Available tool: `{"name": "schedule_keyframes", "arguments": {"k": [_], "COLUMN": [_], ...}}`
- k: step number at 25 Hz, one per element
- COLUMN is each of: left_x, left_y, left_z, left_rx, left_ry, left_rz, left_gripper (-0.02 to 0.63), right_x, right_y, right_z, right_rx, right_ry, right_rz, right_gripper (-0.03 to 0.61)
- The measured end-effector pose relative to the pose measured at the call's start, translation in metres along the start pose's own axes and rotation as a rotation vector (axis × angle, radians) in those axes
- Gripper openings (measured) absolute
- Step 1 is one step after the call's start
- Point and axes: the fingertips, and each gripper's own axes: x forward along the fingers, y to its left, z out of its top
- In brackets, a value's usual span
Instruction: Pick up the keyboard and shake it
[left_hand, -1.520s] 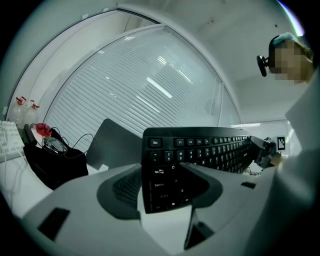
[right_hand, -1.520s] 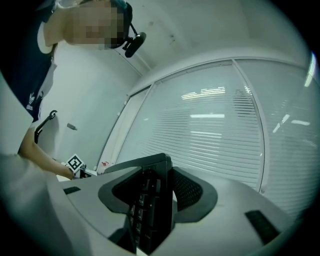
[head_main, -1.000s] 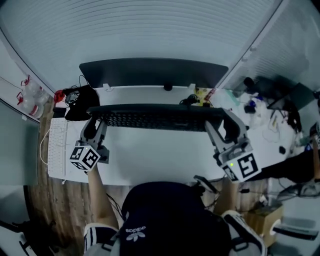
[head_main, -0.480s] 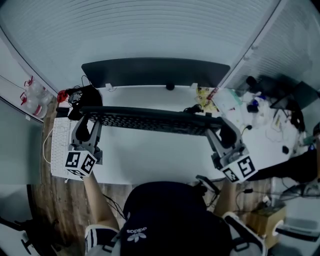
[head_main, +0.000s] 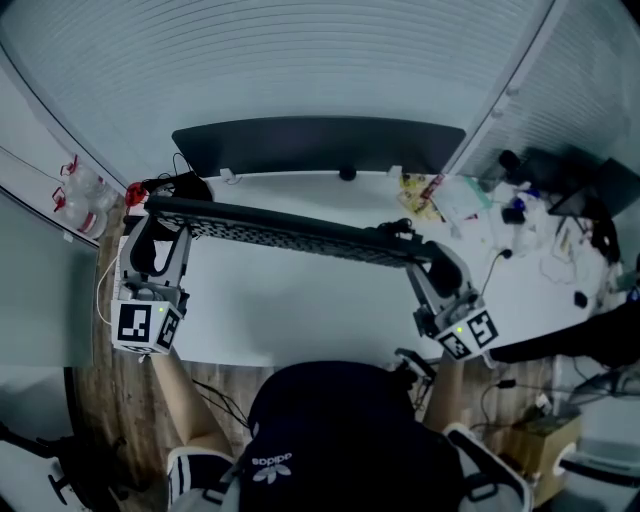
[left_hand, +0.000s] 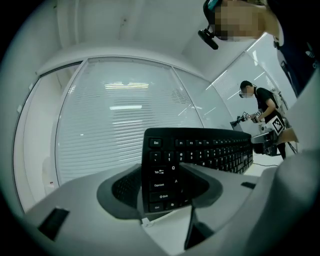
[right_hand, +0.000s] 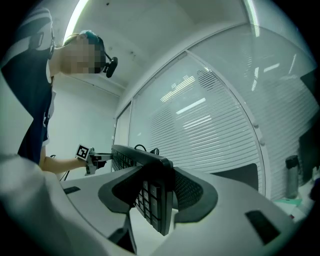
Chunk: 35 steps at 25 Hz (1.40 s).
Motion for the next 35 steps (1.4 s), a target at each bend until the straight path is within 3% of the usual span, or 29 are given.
{"name": "schedule_keyframes", "arguments": {"k": [15, 18, 22, 26, 30, 33, 35], "left_x": [-0.014, -0.011, -0.019, -0.015, -0.01, -0.01, -0.011], "left_y": [0.006, 0.009, 0.001, -0.002, 0.0, 0.0, 0.004], "left_z": [0.051, 0.057, 0.071, 0.069, 0.057, 0.055, 0.049], "left_rx": [0.173, 0.19, 0.167, 0.18, 0.179, 0.163, 0.146], "left_ry": [0.003, 0.02, -0.045, -0.014, 0.022, 0.002, 0.001], "left_rz": [-0.01, 0.016, -0.047, 0.006, -0.007, -0.009, -0.031], "left_gripper": [0.221, 0.221, 0.221, 0.221, 0.221, 0.221, 0.221], "right_x": [0.002, 0.005, -0.004, -0.003, -0.01, -0.009, -0.008], "right_y": [0.015, 0.014, 0.022, 0.018, 0.017, 0.02, 0.021], "right_z": [-0.021, -0.02, -0.011, -0.022, -0.03, -0.023, -0.015], "right_rx": [0.146, 0.123, 0.134, 0.114, 0.208, 0.106, 0.102], "right_ry": [-0.043, -0.027, -0.032, 0.026, -0.017, 0.007, -0.017], "right_rz": [0.037, 0.026, 0.066, 0.035, 0.041, 0.042, 0.043], "right_gripper": [0.179, 0.179, 0.173, 0.175, 0.175, 0.175, 0.175]}}
